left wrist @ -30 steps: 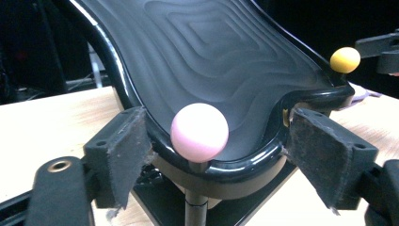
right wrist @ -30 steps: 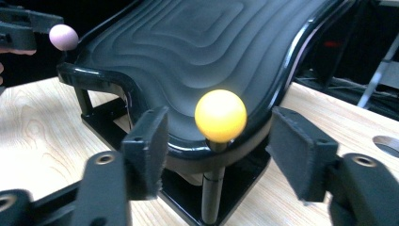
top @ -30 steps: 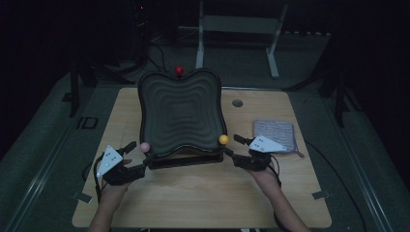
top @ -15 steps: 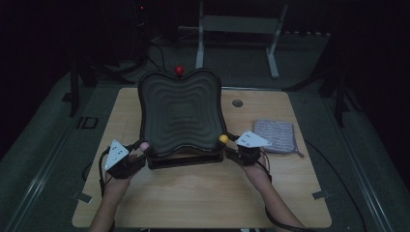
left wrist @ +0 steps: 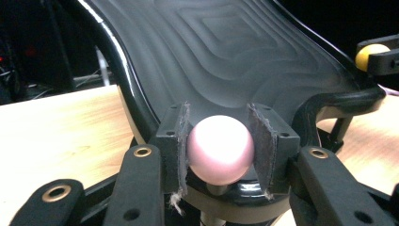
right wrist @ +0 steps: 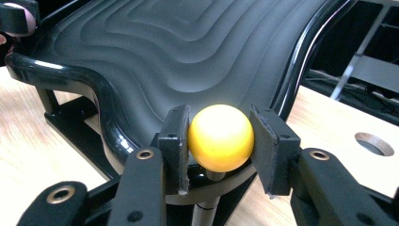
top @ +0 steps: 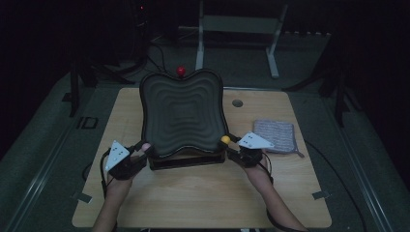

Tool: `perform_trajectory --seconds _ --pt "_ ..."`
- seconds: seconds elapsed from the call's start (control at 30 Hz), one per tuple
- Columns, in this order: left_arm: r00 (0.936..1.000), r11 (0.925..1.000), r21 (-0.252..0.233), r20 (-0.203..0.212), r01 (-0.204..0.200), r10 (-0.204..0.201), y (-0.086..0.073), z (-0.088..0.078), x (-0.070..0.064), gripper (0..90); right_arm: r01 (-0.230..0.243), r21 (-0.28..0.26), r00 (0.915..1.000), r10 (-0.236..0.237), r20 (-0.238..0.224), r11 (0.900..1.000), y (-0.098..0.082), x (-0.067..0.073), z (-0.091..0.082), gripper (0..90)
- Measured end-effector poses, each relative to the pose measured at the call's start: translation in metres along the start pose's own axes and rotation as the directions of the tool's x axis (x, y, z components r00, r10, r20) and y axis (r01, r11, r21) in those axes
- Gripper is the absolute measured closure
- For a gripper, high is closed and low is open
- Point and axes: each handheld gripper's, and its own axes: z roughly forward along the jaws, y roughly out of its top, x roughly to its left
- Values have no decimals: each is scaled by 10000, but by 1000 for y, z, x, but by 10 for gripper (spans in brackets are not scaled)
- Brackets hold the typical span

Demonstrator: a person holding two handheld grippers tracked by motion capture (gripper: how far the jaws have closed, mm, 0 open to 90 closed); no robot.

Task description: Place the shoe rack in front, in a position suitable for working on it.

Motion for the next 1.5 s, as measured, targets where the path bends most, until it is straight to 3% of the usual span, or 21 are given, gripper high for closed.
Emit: perform_trajectory --seconds 0.37,0.73,1.5 --pt "9994 10000 0 348 -18 18 0 1 -21 601 -107 154 9999 108 -69 9998 -7 -5 -26 595" --pt "9977 9993 339 666 -136 114 3 -3 -45 602 -230 238 9997 230 9 9995 -16 -6 -53 595" --pt "9925 9995 244 1210 -209 178 -6 -31 -76 603 -379 118 9989 381 -255 9992 -32 12 -98 596"
